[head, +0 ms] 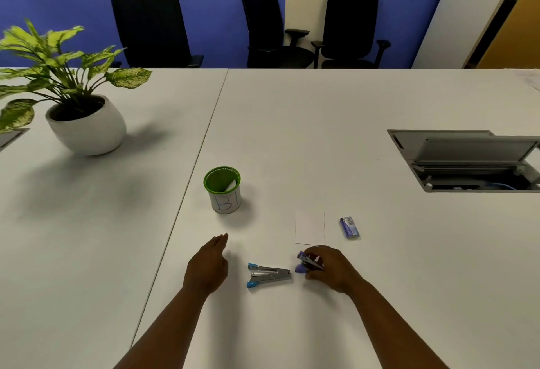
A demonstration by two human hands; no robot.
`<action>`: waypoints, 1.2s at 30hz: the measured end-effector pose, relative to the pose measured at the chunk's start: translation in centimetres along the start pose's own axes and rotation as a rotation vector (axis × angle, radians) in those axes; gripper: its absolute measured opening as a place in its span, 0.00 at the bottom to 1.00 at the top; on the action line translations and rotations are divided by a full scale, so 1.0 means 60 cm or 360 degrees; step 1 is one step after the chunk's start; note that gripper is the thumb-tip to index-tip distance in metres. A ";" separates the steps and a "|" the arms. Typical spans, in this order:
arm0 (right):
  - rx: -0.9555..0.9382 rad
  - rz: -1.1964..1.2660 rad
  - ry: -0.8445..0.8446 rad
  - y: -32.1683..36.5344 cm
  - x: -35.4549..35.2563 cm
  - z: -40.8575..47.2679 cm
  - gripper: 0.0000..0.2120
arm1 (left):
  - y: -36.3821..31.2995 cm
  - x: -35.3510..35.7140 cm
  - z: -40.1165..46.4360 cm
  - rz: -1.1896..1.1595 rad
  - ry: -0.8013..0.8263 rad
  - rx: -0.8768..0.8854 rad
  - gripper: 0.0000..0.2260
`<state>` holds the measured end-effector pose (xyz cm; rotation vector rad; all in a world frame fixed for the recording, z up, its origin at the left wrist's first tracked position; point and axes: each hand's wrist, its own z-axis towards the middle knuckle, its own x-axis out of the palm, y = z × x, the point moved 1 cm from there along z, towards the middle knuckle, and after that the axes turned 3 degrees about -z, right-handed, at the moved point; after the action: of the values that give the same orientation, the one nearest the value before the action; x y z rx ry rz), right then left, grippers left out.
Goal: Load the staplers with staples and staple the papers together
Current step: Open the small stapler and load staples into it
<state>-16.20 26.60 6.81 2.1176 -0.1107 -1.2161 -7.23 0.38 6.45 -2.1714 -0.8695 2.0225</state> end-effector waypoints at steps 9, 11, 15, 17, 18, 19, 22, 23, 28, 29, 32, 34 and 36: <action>0.0125 0.1652 0.0132 0.075 -0.029 -0.066 0.09 | -0.008 0.017 -0.065 0.0313 0.0494 -0.0141 0.25; 0.0170 0.1913 0.0139 0.084 -0.035 -0.074 0.09 | -0.005 0.032 -0.084 0.0305 0.0614 -0.0151 0.27; 0.0268 0.2126 0.0198 0.088 -0.041 -0.087 0.17 | -0.004 0.056 -0.106 0.0236 0.0686 -0.0181 0.32; 0.0264 0.2139 0.0175 0.086 -0.041 -0.090 0.18 | -0.004 0.066 -0.113 0.0272 0.0606 -0.0195 0.34; 0.0255 0.2126 0.0166 0.086 -0.039 -0.091 0.19 | -0.003 0.073 -0.117 0.0297 0.0568 -0.0200 0.35; 0.0247 0.2109 0.0161 0.085 -0.037 -0.091 0.19 | -0.005 0.076 -0.121 0.0307 0.0546 -0.0205 0.39; 0.0231 0.2062 0.0192 0.084 -0.029 -0.091 0.21 | -0.008 0.086 -0.125 0.0296 0.0516 -0.0228 0.63; 0.0227 0.2050 0.0202 0.085 -0.026 -0.091 0.21 | -0.007 0.088 -0.122 0.0297 0.0506 -0.0240 0.63; 0.0224 0.2200 0.0116 0.102 -0.010 -0.087 0.17 | 0.003 0.089 -0.113 0.0359 0.0553 -0.0191 0.41; 0.0222 0.2263 0.0094 0.108 -0.008 -0.086 0.17 | 0.005 0.086 -0.112 0.0351 0.0569 -0.0183 0.40; 0.0192 0.2386 0.0070 0.124 -0.007 -0.090 0.17 | 0.002 0.063 -0.102 0.0227 0.0659 -0.0205 0.37; 0.0167 0.2432 0.0099 0.132 -0.012 -0.096 0.17 | -0.010 0.037 -0.093 0.0142 0.0665 -0.0235 0.34; 0.0178 0.2477 0.0136 0.139 -0.019 -0.101 0.20 | -0.037 -0.001 -0.084 -0.0070 0.0559 -0.0263 0.31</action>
<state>-9.94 23.81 14.63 1.3921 -1.4599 -0.1407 -3.33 3.92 8.11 -2.4623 -1.0500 1.5271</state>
